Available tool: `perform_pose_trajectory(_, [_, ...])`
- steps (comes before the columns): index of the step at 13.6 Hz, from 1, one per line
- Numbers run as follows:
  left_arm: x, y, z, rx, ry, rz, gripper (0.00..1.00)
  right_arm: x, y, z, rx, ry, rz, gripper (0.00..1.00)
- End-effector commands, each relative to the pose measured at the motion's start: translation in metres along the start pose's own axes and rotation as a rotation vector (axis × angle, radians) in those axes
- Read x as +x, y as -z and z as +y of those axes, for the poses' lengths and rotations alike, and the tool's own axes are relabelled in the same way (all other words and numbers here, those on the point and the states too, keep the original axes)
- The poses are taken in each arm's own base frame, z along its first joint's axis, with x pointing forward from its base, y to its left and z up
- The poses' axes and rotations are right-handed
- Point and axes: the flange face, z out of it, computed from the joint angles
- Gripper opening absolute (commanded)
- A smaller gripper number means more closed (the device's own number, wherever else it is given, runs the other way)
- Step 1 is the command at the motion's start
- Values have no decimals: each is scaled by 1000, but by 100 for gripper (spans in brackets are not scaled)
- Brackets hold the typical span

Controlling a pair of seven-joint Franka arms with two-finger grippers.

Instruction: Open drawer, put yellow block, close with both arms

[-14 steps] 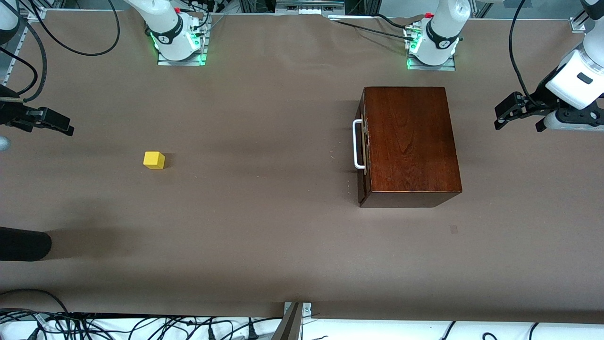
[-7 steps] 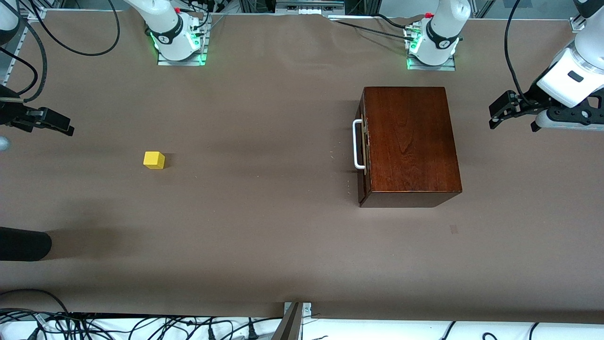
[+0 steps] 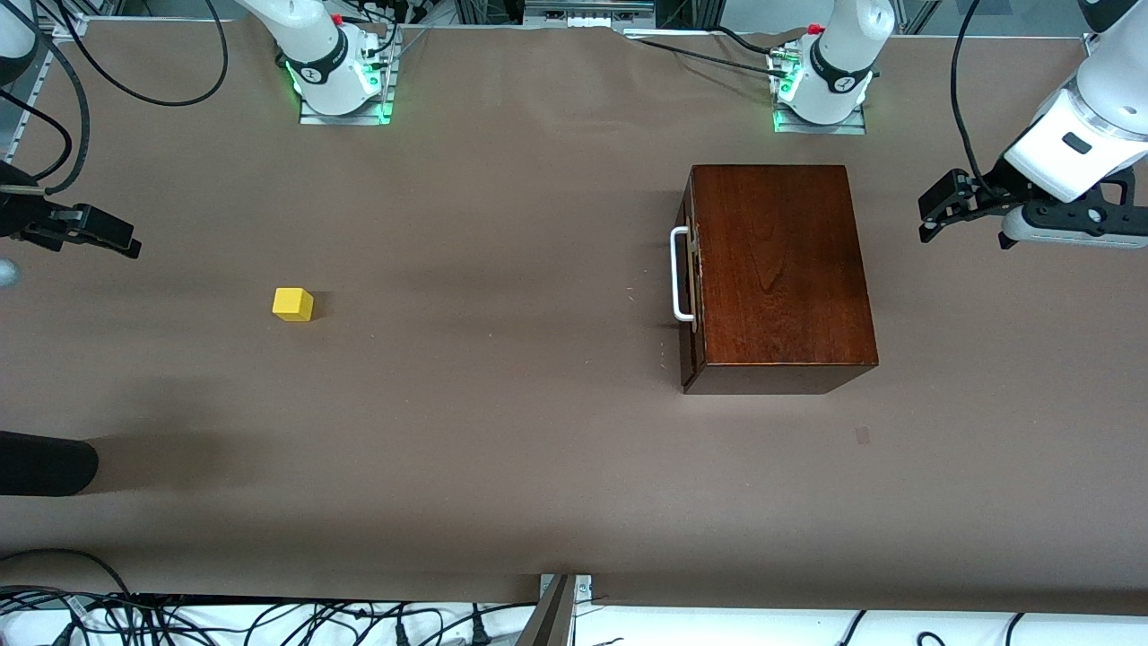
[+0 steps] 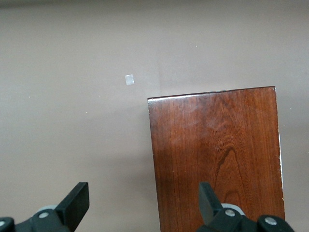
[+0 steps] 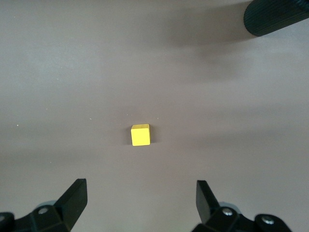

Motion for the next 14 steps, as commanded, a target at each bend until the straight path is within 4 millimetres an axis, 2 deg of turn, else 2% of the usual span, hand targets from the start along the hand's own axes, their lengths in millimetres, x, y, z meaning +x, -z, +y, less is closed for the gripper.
perform_pose_trajectory(1, [0, 10, 2, 23, -20, -9, 100, 0, 3, -1, -16, -9, -4, 100])
perform_pose_trajectory(4, [0, 10, 2, 23, -25, -11, 100, 0, 2, 0, -17, -11, -6, 100])
perform_pose_trajectory(5, [-1, 11, 10, 22, -33, -11, 100, 1, 2, -1, -18, -9, -6, 100])
perform_pose_trajectory(8, [-3, 11, 42, 22, -72, -13, 100, 1, 2, 1, -18, -14, -4, 100])
perform_pose_trajectory(10, [-3, 21, 65, 19, -65, 6, 100, 1, 2, 1, -18, -14, -4, 100])
perform_pose_trajectory(14, [-4, 12, 118, 19, -20, -14, 100, 1, 2, 1, -18, -14, -4, 100])
